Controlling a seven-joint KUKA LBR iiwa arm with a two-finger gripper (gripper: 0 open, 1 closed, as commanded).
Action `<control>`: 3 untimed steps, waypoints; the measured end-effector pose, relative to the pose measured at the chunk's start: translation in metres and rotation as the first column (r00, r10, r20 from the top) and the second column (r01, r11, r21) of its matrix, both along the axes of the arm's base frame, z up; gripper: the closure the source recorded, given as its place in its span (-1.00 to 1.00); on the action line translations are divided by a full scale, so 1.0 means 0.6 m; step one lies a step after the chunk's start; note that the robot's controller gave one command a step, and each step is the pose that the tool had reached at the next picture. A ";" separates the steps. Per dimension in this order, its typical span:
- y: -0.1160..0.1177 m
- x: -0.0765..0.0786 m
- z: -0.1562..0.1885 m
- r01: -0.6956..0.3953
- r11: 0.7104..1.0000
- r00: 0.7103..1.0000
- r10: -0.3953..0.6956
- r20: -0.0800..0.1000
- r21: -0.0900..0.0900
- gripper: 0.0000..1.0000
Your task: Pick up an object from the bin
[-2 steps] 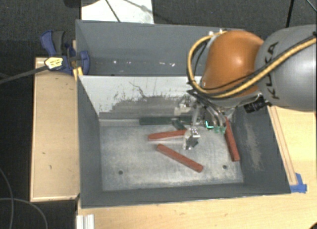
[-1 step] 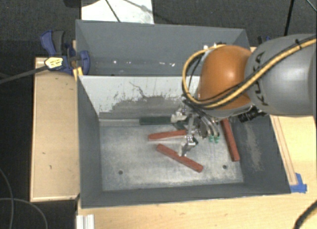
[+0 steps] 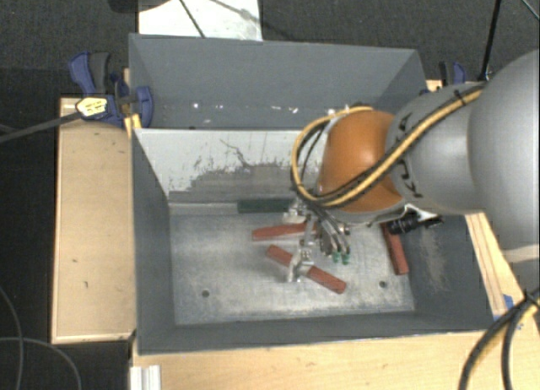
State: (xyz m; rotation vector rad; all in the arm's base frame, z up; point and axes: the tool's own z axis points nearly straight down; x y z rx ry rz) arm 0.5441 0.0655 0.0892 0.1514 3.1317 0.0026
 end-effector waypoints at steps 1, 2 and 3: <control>0.001 0.000 -0.011 0.027 1.000 1.000 -0.027 0.000 0.000 1.00; 0.001 0.000 -0.011 0.027 1.000 1.000 -0.027 0.000 0.000 1.00; 0.012 0.032 0.136 0.058 0.998 0.998 -0.058 -0.005 -0.001 1.00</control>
Offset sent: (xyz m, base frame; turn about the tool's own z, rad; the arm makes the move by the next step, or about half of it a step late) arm 0.0000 0.0000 0.0000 0.0000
